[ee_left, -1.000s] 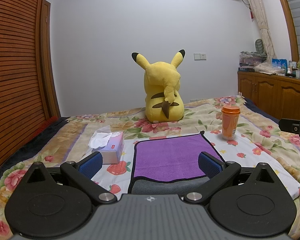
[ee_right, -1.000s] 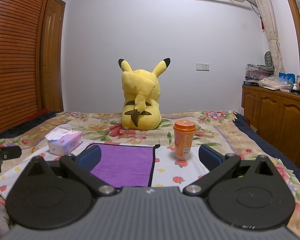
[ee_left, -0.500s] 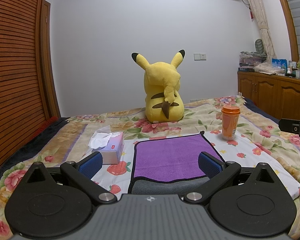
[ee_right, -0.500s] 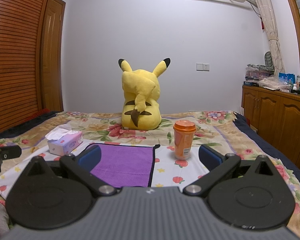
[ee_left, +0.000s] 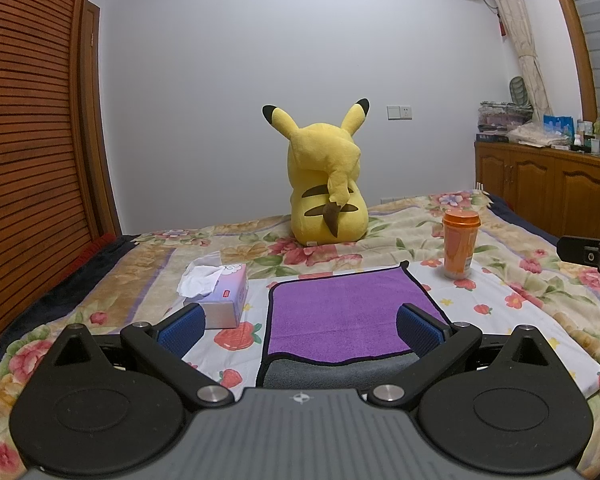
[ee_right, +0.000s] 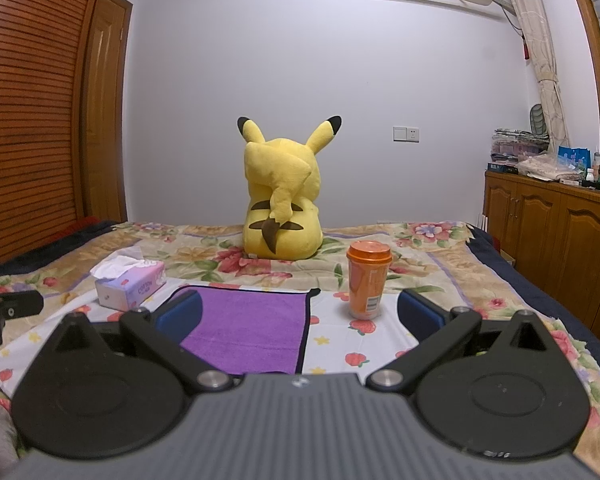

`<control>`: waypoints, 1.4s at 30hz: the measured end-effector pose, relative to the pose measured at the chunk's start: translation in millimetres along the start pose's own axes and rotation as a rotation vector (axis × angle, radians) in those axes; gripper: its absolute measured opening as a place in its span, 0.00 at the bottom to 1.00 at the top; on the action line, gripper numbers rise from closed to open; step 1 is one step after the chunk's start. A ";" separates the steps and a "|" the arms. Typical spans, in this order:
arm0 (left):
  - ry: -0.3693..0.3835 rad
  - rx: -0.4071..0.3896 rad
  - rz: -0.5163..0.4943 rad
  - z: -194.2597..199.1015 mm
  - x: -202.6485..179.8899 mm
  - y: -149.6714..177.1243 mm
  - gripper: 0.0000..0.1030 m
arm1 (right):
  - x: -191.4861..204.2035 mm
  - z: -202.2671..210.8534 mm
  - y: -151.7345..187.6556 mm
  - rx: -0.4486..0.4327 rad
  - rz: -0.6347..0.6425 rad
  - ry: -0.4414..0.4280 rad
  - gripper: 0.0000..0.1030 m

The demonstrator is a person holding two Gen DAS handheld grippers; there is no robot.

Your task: Fold towel

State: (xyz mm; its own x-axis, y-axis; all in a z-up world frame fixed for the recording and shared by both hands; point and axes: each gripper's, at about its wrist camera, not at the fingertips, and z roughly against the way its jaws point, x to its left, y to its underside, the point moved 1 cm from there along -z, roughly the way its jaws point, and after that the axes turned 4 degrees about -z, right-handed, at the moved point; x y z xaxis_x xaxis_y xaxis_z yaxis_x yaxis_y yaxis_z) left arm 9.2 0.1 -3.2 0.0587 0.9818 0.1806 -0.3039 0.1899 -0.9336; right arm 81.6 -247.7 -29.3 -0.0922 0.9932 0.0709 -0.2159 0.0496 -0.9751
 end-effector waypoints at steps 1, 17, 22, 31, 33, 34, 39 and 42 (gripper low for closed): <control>0.000 0.000 0.000 0.0 0.1 0.0 1.00 | 0.0 0.0 0.0 0.000 0.000 0.000 1.00; 0.000 0.001 -0.002 0.0 -0.1 0.0 1.00 | 0.9 0.1 0.0 0.000 0.001 0.000 1.00; 0.002 0.008 -0.005 0.8 -0.7 1.9 1.00 | -0.4 0.0 1.8 0.004 0.003 -0.001 1.00; 0.016 0.055 -0.014 -6.4 -2.0 4.8 1.00 | 7.5 -6.2 2.9 0.031 0.042 -0.012 1.00; 0.017 0.063 -0.017 -10.1 -2.5 5.8 1.00 | 9.0 -8.0 3.8 0.038 0.050 -0.015 1.00; 0.018 0.067 -0.017 -11.6 -2.4 6.2 1.00 | 9.8 -9.3 4.2 0.042 0.054 -0.016 1.00; 0.019 0.092 -0.018 -21.0 -1.1 6.9 1.00 | 12.7 -17.1 6.9 0.062 0.068 -0.017 1.00; 0.019 0.106 -0.017 -28.0 -0.1 6.8 1.00 | 13.5 -22.8 7.9 0.077 0.064 -0.016 1.00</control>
State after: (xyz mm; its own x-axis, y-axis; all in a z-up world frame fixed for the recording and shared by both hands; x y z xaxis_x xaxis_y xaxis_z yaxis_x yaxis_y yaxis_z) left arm 33.7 1.2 -18.2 0.0819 0.9785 0.1892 -0.4016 0.2062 -0.8923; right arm 100.8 -231.5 -40.9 -0.1233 0.9923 0.0124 -0.2832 -0.0232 -0.9588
